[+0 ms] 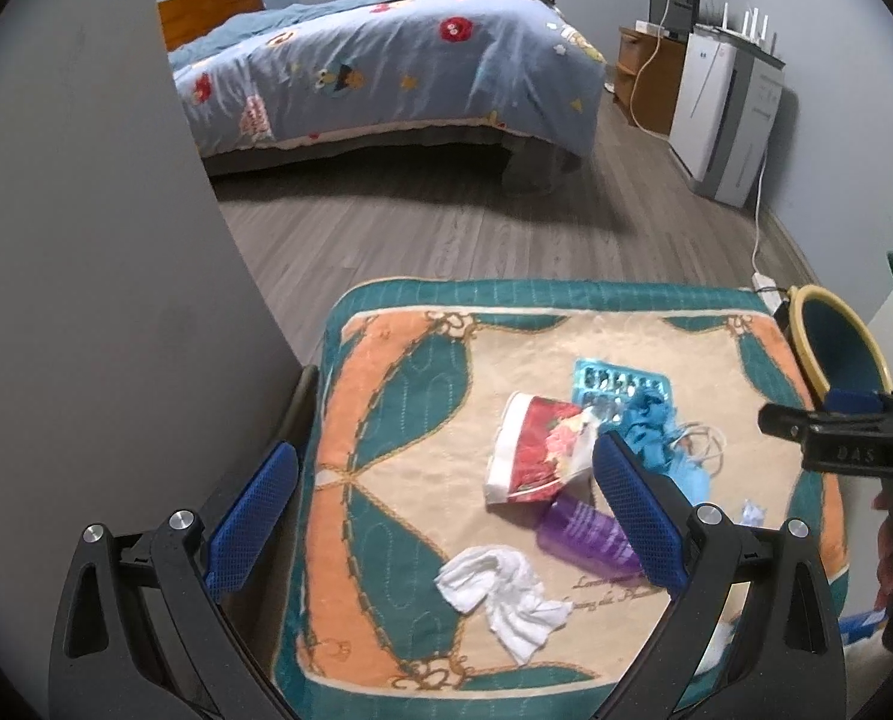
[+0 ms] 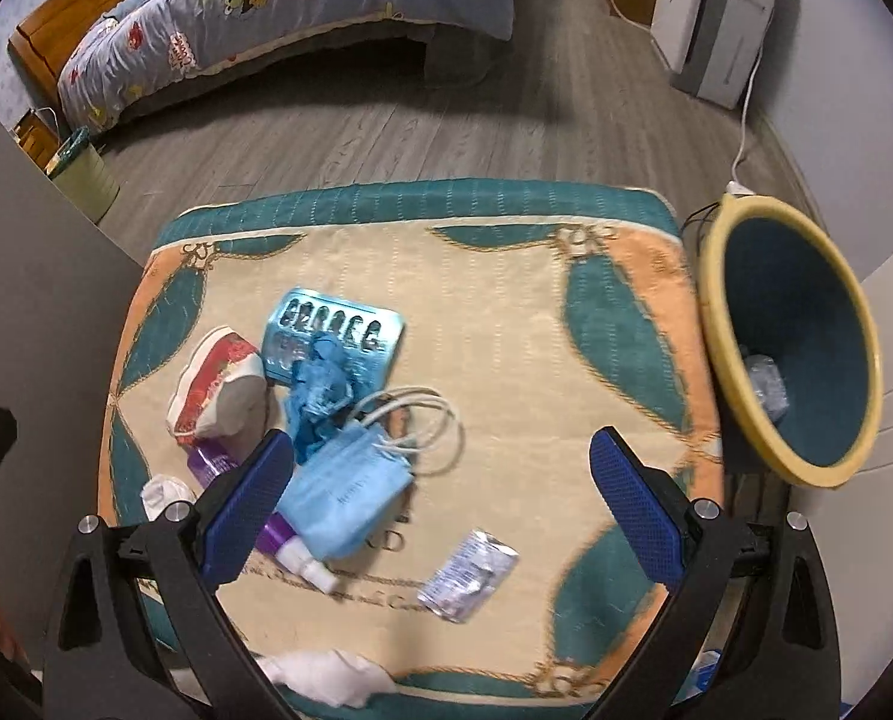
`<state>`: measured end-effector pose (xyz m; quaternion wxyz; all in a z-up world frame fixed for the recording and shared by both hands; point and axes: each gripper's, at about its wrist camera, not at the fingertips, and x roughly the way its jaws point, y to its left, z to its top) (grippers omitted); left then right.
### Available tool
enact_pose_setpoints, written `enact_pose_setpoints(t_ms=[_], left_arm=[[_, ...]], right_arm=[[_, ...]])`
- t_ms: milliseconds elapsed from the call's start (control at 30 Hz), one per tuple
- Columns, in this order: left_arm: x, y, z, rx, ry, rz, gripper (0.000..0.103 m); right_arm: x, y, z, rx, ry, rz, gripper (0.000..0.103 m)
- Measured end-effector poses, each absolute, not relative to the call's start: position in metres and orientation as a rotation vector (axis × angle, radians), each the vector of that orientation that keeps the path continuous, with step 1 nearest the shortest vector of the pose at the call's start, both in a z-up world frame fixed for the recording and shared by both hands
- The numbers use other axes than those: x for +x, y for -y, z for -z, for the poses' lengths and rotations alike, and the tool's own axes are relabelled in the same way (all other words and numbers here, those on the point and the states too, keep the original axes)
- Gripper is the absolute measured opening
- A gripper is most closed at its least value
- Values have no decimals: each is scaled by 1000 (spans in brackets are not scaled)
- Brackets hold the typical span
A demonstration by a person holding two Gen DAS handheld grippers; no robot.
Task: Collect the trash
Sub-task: 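Grasp the red-and-white box with the left tool while the right tool grasps the blue glove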
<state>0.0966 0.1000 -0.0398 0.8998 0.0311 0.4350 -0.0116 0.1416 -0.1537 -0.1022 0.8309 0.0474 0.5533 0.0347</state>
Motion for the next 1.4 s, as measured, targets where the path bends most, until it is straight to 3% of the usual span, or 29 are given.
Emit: enact_pose_setpoints(t_ms=[333, 633, 700, 867, 933, 1033, 1167, 1400], left_arm=[[116, -83, 80, 153, -1016, 56, 98], [128, -50, 107, 193, -1055, 204, 93], [132, -43, 115, 190, -1074, 226, 79], [142, -25, 138, 193, -1118, 255, 70], [145, -19, 145, 218, -1125, 262, 66], [148, -13, 155, 247, -1146, 268, 57], [149, -13, 156, 257, -1127, 253, 34], [147, -26, 141, 198, -1094, 255, 25]], right_arm=[[175, 126, 124, 112, -1216, -109, 96], [199, 109, 160, 142, -1325, -192, 59], [204, 109, 167, 182, -1350, -208, 52], [209, 105, 177, 206, -1386, -243, 44], [210, 104, 179, 210, -1396, -261, 33], [210, 101, 177, 194, -1385, -271, 25], [214, 106, 172, 216, -1368, -259, 25], [213, 113, 161, 233, -1339, -261, 25]])
